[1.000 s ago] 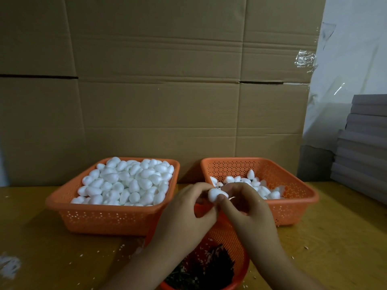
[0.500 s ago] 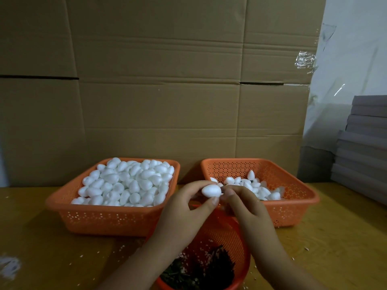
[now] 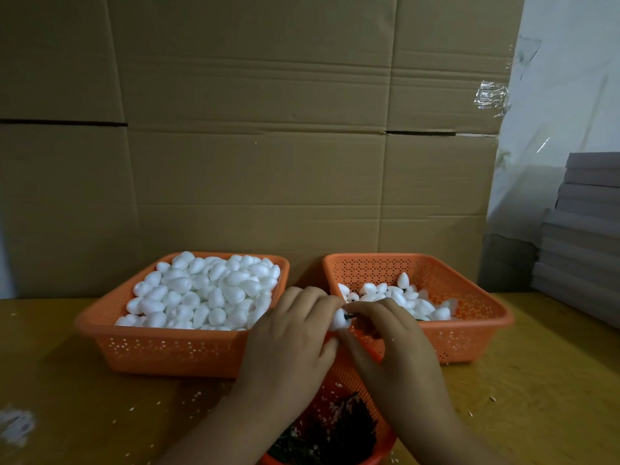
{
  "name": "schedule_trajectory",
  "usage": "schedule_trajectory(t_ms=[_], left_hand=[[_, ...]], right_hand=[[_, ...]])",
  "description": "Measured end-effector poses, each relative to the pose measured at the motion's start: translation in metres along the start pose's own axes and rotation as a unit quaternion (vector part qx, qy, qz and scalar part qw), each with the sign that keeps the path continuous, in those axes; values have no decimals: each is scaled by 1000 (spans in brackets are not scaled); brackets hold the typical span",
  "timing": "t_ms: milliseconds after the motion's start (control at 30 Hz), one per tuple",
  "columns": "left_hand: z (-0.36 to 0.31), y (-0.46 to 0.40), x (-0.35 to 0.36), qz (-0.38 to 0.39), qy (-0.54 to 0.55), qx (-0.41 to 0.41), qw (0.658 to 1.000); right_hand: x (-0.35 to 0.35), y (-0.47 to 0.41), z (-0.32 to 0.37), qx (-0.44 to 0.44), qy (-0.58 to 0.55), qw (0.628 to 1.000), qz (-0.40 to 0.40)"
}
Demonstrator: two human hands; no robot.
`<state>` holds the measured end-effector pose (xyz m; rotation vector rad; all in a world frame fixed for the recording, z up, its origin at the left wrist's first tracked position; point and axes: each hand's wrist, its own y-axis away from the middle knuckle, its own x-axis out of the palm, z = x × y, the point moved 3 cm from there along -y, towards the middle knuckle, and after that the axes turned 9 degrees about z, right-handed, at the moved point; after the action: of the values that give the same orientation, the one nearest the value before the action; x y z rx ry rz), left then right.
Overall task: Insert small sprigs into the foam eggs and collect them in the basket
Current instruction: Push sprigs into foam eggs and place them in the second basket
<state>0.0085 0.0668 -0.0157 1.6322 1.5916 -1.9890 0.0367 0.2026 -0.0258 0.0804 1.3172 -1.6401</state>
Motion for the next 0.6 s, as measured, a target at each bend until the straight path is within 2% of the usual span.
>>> schedule_trajectory(t_ms=[100, 167, 267, 367, 500, 600], left_hand=[[2, 0, 1, -18, 30, -7, 999], [6, -2, 3, -17, 127, -37, 991], [10, -4, 8, -8, 295, -87, 952], [9, -7, 10, 22, 445, -93, 890], [8, -8, 11, 38, 511, -89, 854], [8, -7, 10, 36, 490, -93, 866]], right_hand=[[1, 0, -3, 3, -20, 1000, -4], [1, 0, -5, 34, -88, 996, -6], [2, -2, -9, 101, -174, 980, 3], [4, -3, -11, 150, -233, 960, 44], [5, -5, -8, 216, -352, 908, 68], [5, -6, -9, 258, -391, 880, 74]])
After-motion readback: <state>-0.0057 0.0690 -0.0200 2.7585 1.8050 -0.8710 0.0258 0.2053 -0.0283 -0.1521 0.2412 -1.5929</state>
